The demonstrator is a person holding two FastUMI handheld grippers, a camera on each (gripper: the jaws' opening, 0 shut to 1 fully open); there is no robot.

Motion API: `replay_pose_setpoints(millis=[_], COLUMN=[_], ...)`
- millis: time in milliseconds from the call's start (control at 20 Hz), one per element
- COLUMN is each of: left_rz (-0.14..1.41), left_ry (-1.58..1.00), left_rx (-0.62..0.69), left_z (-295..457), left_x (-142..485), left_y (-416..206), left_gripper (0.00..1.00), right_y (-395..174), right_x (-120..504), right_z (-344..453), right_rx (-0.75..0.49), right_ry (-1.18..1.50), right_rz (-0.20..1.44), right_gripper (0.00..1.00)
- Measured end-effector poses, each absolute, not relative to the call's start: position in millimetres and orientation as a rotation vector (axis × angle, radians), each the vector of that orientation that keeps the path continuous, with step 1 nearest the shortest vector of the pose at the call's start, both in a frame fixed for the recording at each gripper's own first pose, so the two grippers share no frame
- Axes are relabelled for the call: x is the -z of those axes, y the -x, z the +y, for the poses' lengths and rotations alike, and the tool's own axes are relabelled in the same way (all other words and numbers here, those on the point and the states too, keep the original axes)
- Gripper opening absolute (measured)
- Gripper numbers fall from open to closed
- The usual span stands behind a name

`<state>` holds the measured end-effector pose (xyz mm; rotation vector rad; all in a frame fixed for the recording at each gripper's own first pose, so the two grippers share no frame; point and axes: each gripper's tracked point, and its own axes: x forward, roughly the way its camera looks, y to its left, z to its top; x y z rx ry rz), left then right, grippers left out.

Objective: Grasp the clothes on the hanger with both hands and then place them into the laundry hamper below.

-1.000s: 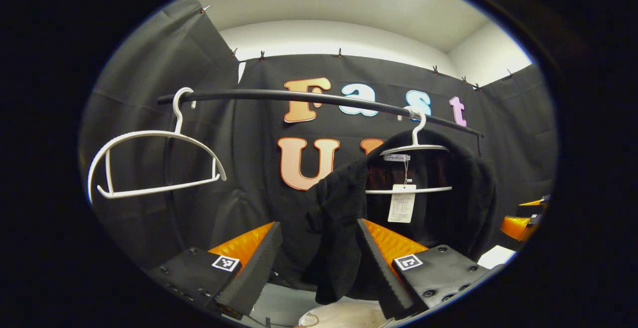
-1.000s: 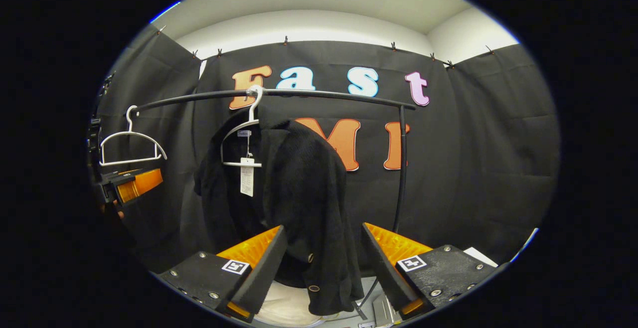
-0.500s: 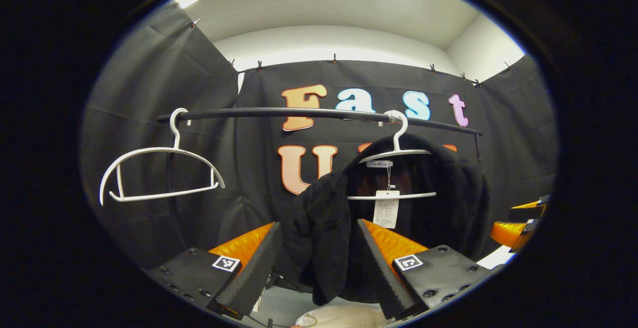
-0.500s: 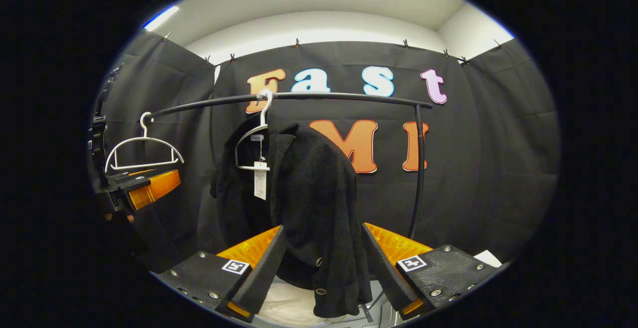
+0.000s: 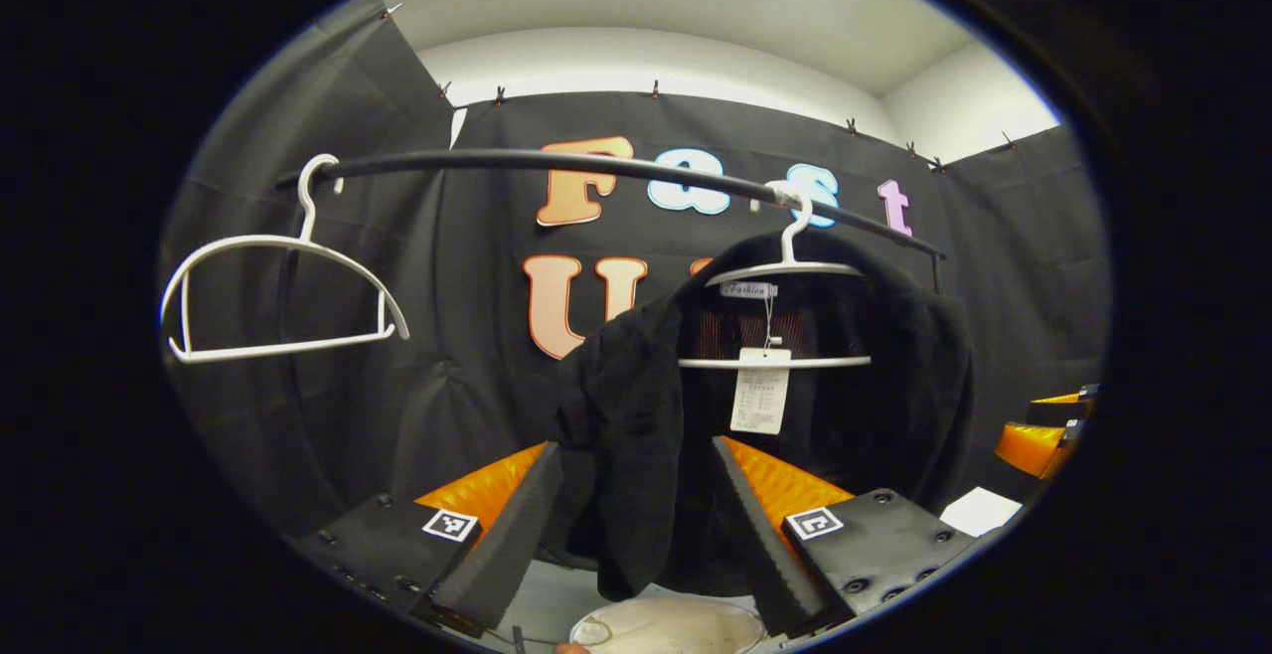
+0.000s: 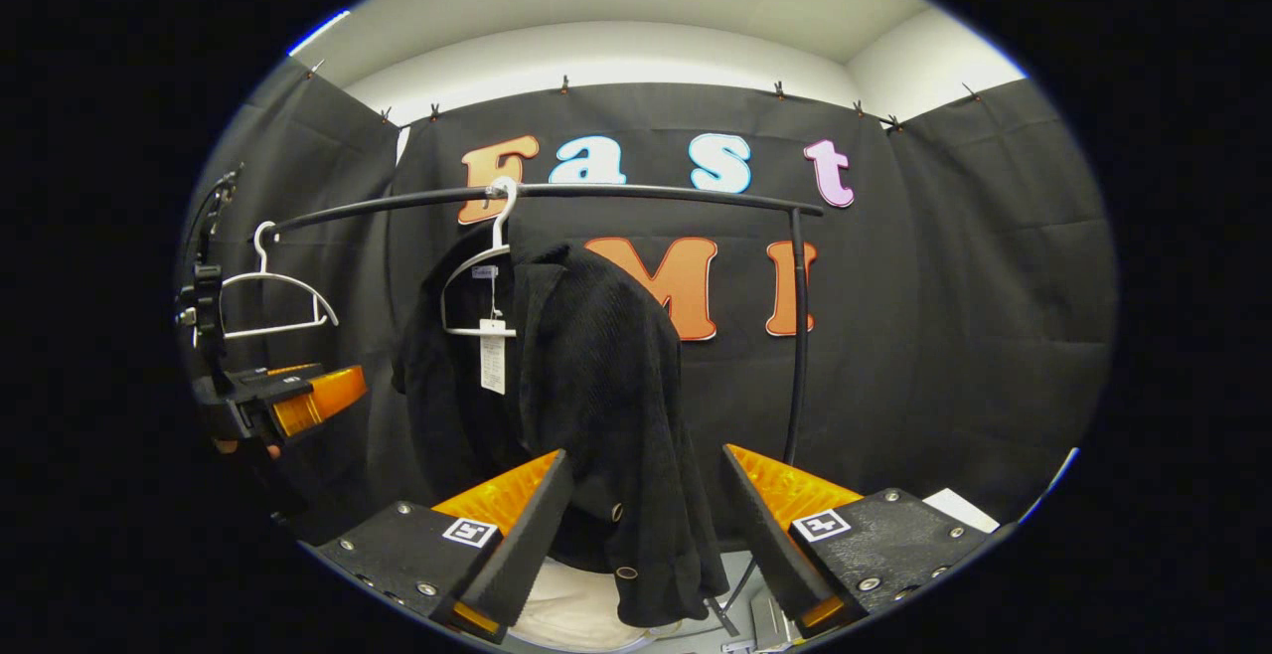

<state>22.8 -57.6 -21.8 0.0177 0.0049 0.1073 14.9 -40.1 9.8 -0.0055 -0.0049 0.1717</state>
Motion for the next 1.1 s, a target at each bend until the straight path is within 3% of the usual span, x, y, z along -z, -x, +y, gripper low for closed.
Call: replay_pose_setpoints(millis=[100,150,300,450,500,650,800,900,1050,1100], left_rz=[0.023,0.024,0.013,0.019,0.023,0.010,0.014,0.043,0.068,0.079], left_ry=[-0.012,-0.022,-0.044,-0.055,-0.052,-0.039,-0.031,-0.022,-0.033,-0.045], left_rx=[-0.091,-0.088,-0.089,-0.092,-0.099,-0.077,-0.035,-0.004,0.018,0.023], left_z=[-56.2,-54.1,-48.7,-43.3,-40.9,-43.3,-44.6,-45.5,-44.1,-44.3], left_x=[30.6,31.9,32.6,38.7,42.5,43.6,50.2,61.3,74.7,79.9], left_y=[-28.5,-32.4,-45.2,-53.4,-55.5,-62.1,-80.5,-95.7,-118.0,-125.2], left_gripper=[0.94,0.97,1.00,0.97,0.94,0.97,0.97,0.94,0.97,0.94], right_y=[-12.6,-12.5,-16.0,-20.3,-22.7,-30.1,-46.5,-56.5,-68.2,-72.7], right_x=[-7.6,-8.9,-7.7,-3.7,-3.3,-8.5,-12.8,-7.9,-0.6,0.8], right_z=[-35.9,-31.7,-21.8,-5.7,-1.8,6.3,9.3,14.1,21.8,22.6], right_rx=[-0.162,-0.167,-0.186,-0.229,-0.238,-0.247,-0.223,-0.203,-0.173,-0.156], right_ry=[-0.003,-0.004,-0.006,-0.021,-0.018,-0.004,-0.003,-0.008,0.006,0.018], right_rz=[0.005,0.001,0.002,0.011,0.015,0.008,0.003,0.018,0.027,0.026], right_gripper=[0.99,0.92,0.92,0.92,0.99,0.99,0.99,0.93,0.96,0.97])
